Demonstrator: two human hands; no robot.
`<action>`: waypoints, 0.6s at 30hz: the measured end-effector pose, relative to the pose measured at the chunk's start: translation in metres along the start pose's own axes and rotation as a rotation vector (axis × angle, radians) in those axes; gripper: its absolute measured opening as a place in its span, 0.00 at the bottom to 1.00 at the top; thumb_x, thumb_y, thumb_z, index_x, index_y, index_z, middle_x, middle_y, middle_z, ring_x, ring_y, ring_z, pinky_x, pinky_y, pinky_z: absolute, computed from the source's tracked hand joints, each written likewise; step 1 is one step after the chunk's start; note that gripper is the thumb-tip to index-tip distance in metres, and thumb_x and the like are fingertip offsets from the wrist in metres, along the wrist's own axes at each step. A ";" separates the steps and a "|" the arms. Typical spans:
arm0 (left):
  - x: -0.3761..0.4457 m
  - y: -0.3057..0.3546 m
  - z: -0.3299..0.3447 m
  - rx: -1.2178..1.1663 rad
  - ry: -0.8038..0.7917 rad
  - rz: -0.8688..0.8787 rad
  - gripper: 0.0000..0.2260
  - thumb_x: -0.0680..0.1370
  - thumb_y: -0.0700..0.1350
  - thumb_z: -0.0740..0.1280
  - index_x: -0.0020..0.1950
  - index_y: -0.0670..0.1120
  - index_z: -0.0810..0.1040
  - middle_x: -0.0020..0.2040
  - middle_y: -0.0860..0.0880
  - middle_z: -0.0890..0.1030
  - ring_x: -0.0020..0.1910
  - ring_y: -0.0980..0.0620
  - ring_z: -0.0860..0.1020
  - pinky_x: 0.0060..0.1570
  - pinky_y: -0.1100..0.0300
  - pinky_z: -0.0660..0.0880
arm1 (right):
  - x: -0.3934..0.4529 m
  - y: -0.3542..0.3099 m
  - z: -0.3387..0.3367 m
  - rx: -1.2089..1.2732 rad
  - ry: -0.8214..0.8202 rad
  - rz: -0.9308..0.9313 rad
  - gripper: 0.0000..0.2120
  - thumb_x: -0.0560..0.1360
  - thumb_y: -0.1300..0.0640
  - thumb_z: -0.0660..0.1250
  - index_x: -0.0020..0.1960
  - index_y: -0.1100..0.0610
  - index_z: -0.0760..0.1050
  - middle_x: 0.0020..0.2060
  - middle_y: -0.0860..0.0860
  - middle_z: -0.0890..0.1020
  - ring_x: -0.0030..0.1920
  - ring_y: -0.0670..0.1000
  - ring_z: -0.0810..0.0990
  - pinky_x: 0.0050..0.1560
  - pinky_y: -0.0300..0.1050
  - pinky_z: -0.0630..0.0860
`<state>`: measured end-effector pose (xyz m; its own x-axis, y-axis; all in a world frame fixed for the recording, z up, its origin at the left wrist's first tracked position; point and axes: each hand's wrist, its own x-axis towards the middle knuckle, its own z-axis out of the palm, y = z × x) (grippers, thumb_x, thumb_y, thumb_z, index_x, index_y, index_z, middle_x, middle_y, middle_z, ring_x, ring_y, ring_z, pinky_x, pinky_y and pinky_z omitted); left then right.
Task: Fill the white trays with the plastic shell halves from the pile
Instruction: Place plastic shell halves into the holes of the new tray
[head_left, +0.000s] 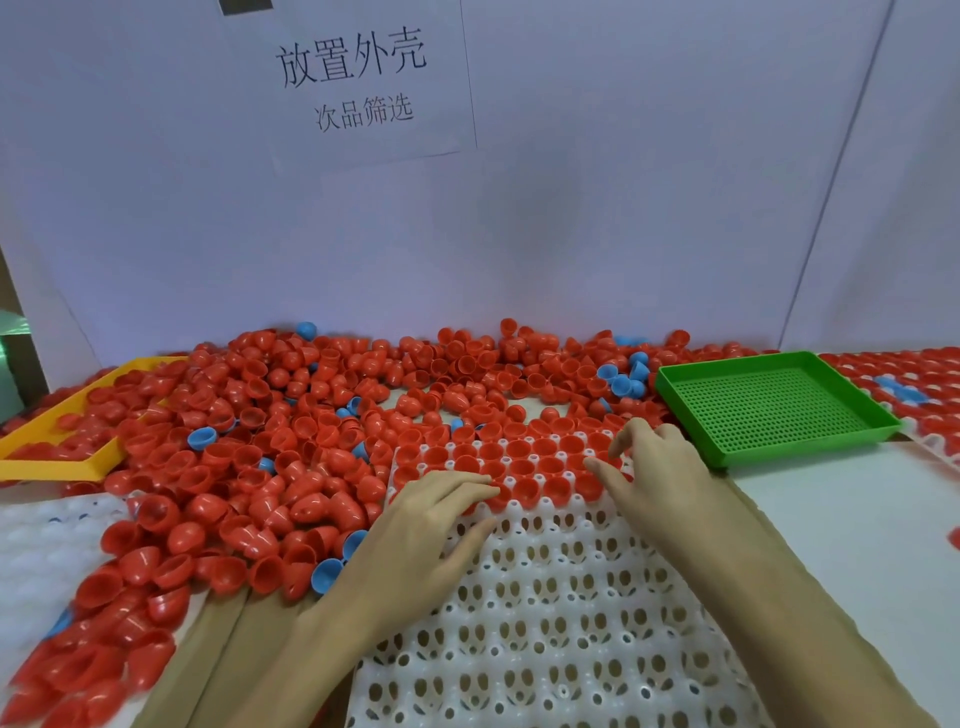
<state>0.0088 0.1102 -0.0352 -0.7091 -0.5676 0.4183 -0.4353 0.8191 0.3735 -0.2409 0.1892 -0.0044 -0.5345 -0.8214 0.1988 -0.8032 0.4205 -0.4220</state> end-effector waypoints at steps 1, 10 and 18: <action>0.001 0.001 -0.001 -0.015 0.023 -0.007 0.14 0.85 0.54 0.65 0.70 0.54 0.80 0.67 0.64 0.76 0.71 0.68 0.69 0.73 0.69 0.61 | 0.000 0.000 0.001 0.014 0.018 -0.030 0.15 0.81 0.41 0.67 0.61 0.49 0.73 0.59 0.49 0.75 0.57 0.50 0.75 0.47 0.44 0.72; 0.102 -0.034 -0.008 -0.115 0.003 -0.201 0.11 0.84 0.50 0.66 0.64 0.50 0.82 0.60 0.56 0.79 0.60 0.61 0.76 0.66 0.59 0.74 | -0.015 -0.005 0.021 -0.242 -0.440 -0.234 0.35 0.84 0.34 0.39 0.84 0.48 0.32 0.81 0.53 0.29 0.79 0.53 0.25 0.80 0.58 0.28; 0.195 -0.096 0.010 0.221 -0.216 -0.303 0.18 0.87 0.54 0.61 0.74 0.50 0.76 0.85 0.45 0.56 0.83 0.41 0.56 0.80 0.42 0.58 | -0.017 -0.008 0.019 -0.217 -0.427 -0.207 0.34 0.84 0.34 0.38 0.83 0.48 0.30 0.80 0.53 0.27 0.79 0.52 0.24 0.81 0.58 0.30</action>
<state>-0.0926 -0.0782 0.0023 -0.6207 -0.7740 0.1252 -0.7334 0.6297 0.2563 -0.2201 0.1926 -0.0212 -0.2405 -0.9607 -0.1387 -0.9408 0.2659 -0.2101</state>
